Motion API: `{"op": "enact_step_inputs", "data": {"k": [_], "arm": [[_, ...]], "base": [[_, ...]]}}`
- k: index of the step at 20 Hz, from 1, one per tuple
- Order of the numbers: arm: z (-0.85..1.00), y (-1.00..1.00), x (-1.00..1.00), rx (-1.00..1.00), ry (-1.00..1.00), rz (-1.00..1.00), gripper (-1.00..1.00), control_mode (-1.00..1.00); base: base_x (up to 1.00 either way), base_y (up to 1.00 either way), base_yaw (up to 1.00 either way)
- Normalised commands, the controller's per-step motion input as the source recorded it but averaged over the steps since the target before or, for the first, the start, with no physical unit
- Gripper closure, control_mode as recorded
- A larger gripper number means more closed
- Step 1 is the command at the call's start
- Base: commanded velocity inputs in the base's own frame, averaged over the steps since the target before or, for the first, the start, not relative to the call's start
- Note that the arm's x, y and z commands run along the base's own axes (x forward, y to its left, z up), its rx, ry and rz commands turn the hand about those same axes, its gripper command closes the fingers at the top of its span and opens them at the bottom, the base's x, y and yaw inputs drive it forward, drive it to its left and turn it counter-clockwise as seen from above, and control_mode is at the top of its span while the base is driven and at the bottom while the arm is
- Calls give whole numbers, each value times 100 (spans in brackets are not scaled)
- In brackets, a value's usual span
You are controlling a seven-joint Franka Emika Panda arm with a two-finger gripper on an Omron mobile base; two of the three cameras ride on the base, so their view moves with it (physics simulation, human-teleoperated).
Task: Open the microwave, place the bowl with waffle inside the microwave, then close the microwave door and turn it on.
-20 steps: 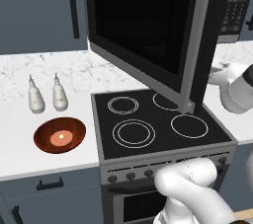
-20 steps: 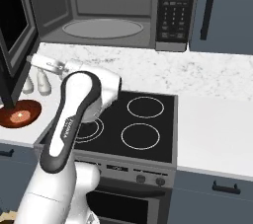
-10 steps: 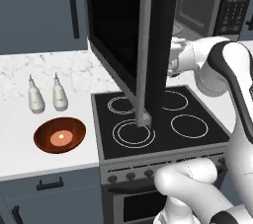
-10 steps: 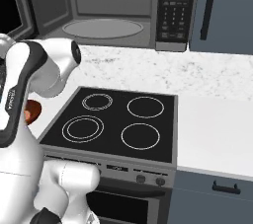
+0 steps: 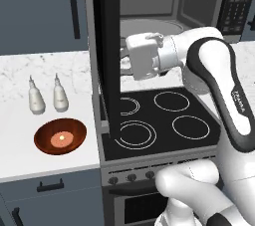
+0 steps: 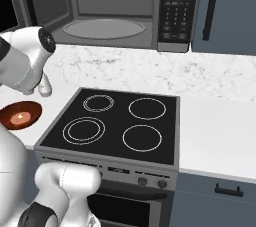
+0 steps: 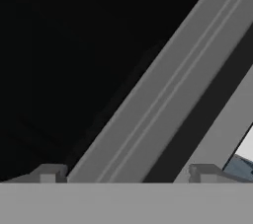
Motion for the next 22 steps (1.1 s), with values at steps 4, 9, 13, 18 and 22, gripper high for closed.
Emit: {"op": "enact_step_inputs", "data": {"k": [4,9,13,18,22], "arm": [[-22,-98,12,0,7,-9,-100,-100],[-87,-55,87,-21,16,-6,-100,-100],[-100,-3,97,-35,10,0,-100,-100],[-100,1,74,-33,5,0,-100,-100],[-100,8,59,-25,0,0,-100,-100]], "base": [[0,0,0],[0,0,0],[0,0,0],[0,0,0],[0,0,0]]}}
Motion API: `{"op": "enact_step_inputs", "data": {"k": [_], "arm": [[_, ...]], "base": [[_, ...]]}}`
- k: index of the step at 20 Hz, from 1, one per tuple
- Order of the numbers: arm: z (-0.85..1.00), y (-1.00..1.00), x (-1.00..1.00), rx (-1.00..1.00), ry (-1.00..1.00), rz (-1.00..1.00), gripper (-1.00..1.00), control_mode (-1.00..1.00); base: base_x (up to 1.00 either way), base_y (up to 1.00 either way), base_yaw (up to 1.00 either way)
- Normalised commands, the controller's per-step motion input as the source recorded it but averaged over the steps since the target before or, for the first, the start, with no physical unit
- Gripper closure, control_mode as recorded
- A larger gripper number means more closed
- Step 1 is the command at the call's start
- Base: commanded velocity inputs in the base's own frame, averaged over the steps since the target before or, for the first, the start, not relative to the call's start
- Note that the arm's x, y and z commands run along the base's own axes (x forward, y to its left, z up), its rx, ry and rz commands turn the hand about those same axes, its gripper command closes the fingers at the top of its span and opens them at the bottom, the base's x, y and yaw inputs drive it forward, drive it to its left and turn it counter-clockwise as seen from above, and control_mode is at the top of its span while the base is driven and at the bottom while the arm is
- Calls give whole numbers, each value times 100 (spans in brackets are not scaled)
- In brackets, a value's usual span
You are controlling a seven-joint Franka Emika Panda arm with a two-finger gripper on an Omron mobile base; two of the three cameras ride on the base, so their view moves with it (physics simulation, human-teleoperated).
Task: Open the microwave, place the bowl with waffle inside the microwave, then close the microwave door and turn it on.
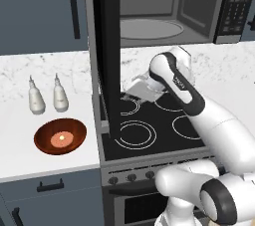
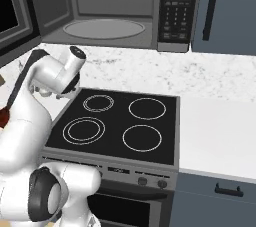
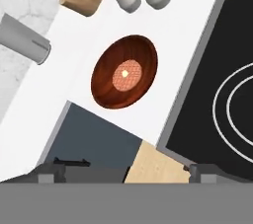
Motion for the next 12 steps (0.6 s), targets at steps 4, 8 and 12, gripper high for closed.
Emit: {"op": "enact_step_inputs", "data": {"k": [4,8,12], "arm": [[-94,31,38,-18,0,0,-100,-100],[-43,15,16,-22,7,0,-100,-100],[-27,14,25,-8,3,0,-100,-100]], "base": [[0,0,0],[0,0,0],[0,0,0]]}}
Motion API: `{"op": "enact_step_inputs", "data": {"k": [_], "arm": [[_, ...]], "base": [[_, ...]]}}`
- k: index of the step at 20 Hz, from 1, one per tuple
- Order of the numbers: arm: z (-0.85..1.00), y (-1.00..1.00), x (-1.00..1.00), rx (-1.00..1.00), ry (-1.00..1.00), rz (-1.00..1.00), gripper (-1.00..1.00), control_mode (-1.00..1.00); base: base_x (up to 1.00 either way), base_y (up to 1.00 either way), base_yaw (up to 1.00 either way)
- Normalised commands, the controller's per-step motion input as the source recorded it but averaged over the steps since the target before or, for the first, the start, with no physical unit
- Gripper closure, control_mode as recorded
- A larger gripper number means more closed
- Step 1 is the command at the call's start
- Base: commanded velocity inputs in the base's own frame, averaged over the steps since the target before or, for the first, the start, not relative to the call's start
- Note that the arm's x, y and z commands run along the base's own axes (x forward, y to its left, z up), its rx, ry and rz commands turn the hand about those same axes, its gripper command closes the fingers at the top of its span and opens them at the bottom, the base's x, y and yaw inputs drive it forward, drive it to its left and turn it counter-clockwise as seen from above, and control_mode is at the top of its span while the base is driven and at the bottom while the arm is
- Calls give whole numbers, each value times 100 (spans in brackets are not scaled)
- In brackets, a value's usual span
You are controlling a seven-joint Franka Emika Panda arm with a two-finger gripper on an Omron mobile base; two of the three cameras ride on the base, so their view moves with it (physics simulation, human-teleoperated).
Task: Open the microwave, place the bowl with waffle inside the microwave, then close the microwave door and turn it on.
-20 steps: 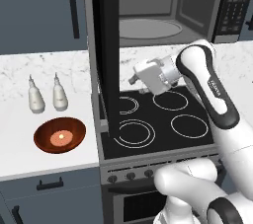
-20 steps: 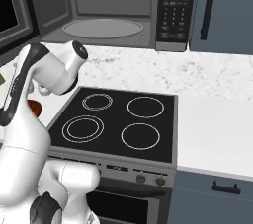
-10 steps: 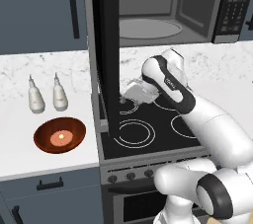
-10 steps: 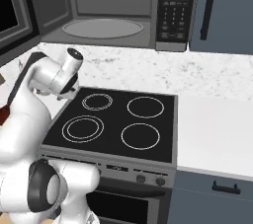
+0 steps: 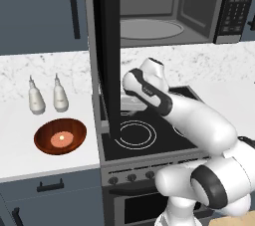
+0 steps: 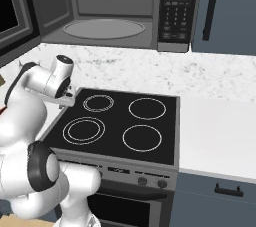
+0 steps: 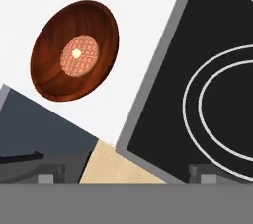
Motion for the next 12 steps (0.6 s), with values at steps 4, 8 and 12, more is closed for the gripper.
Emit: {"op": "enact_step_inputs", "data": {"k": [4,8,12], "arm": [[-32,52,39,-4,0,-6,-100,-100],[-45,47,27,0,0,-2,-100,-100],[-41,37,12,0,0,-1,-100,-100]], "base": [[0,0,0],[0,0,0],[0,0,0]]}}
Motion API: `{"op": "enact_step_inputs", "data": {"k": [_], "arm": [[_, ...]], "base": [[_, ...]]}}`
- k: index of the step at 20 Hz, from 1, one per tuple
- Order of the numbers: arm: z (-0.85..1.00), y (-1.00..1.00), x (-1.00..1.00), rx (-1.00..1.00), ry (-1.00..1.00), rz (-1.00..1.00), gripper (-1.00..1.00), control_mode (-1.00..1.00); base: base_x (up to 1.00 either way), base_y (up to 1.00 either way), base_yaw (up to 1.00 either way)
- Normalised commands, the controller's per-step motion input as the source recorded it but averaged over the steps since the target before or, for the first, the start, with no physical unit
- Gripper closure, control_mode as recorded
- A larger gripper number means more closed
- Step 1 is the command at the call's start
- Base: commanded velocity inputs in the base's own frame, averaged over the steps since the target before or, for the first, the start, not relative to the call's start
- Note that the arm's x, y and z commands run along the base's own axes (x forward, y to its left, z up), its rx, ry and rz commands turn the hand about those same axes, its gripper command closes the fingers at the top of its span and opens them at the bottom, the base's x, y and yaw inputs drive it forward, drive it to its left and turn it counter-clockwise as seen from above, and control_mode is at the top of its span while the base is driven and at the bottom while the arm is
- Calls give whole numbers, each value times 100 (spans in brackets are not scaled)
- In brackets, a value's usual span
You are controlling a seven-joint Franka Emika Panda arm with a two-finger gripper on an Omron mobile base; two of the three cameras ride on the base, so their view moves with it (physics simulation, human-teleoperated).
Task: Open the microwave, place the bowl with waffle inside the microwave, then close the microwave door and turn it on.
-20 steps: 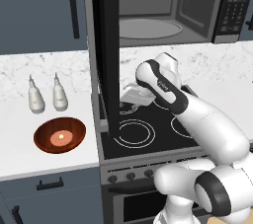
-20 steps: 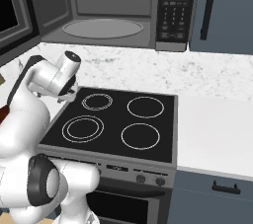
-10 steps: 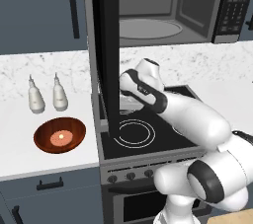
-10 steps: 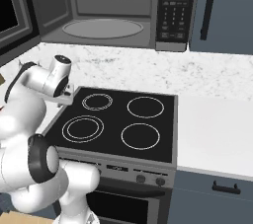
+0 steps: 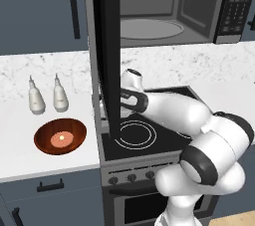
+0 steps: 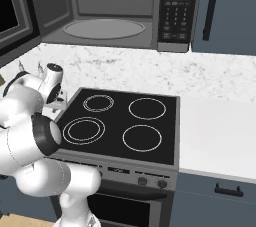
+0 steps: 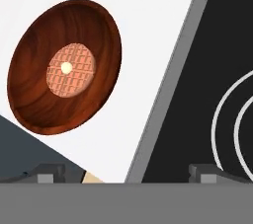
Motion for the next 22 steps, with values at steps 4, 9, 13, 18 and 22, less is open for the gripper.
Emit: {"op": "enact_step_inputs", "data": {"k": [4,9,13,18,22], "arm": [[-45,41,3,0,0,0,-100,-100],[-44,56,5,0,0,-1,-100,-100],[-34,51,19,0,1,-1,-100,-100],[-21,42,35,0,0,-7,-100,-100],[-23,31,42,0,0,-9,-100,-100]], "base": [[0,0,0],[0,0,0],[0,0,0],[0,0,0],[0,0,0]]}}
